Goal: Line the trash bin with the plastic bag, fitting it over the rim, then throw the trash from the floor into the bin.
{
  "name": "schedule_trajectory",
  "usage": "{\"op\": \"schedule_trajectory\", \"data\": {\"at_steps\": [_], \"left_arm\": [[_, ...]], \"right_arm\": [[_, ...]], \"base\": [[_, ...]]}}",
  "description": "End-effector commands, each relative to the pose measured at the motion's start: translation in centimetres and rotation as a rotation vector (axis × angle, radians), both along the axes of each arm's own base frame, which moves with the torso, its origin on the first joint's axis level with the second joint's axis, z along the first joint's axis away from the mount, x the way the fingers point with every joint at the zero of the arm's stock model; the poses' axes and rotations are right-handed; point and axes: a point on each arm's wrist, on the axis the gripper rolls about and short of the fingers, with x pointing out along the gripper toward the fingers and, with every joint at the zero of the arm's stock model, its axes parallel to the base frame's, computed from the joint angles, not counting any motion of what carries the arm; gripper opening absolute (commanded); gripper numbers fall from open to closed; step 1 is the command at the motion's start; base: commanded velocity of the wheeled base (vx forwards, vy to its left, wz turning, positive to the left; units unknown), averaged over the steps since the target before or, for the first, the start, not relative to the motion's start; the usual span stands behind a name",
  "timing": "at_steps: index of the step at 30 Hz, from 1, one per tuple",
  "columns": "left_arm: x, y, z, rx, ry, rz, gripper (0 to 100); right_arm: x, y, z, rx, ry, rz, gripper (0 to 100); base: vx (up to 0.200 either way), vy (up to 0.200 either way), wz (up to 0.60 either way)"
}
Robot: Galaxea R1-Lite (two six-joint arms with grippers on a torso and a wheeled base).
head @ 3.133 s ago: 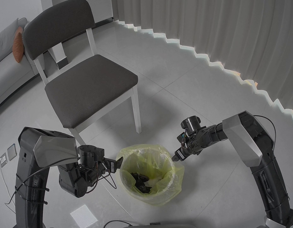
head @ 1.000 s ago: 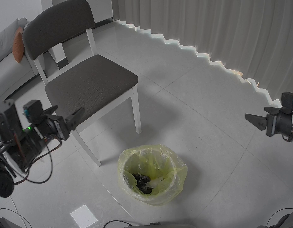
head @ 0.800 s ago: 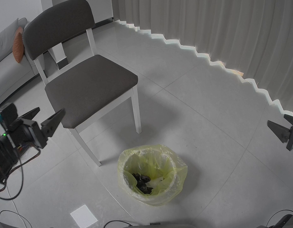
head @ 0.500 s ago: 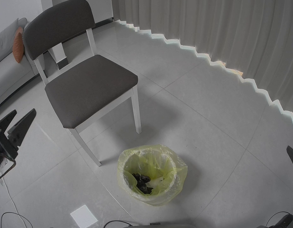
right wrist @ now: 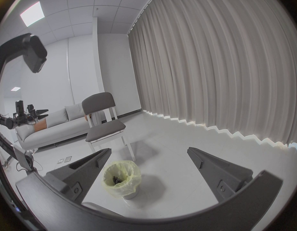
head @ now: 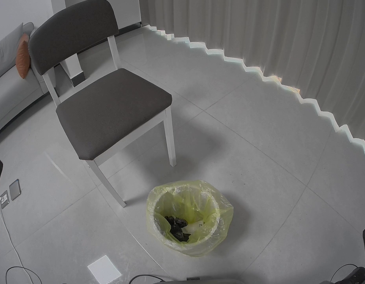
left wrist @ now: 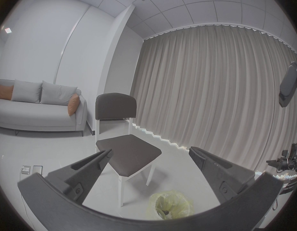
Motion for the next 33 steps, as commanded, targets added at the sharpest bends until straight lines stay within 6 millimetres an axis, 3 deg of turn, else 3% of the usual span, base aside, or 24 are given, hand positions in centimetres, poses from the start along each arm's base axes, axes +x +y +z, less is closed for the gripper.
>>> {"op": "schedule_trajectory", "data": {"at_steps": [1,8,14,21,27,31,33], "left_arm": [[-2.0,0.5,-1.1,-0.012,-0.048,0.039,100],[-4.6,0.8,-3.2,-0.025,-0.066,0.088,100],[-6.7,0.9,-4.8,-0.027,-0.032,0.096,100],[-6.6,0.6,-5.7,-0.039,-0.007,0.162,100],[-6.2,0.5,-9.2,0.023,0.049,0.225,100],[-5.8,0.6,-10.0,0.029,0.075,0.255,100],[-4.6,0.7,-12.8,0.116,0.111,0.34,100]], "right_arm": [[-0.3,0.1,-1.8,-0.023,-0.044,-0.026,100],[1.1,0.0,-4.0,-0.056,-0.099,-0.062,100],[1.1,0.0,-4.0,-0.074,-0.099,-0.057,100],[1.2,0.0,-5.1,-0.098,0.009,-0.074,100],[1.3,0.0,-5.3,-0.088,0.025,-0.079,100],[1.3,0.0,-5.3,-0.088,0.025,-0.084,100],[1.3,-0.1,-5.3,-0.087,0.026,-0.124,100]], "base": [[0.0,0.0,0.0],[0.0,0.0,0.0],[0.0,0.0,0.0],[0.0,0.0,0.0],[0.0,0.0,0.0],[0.0,0.0,0.0],[0.0,0.0,0.0]]}}
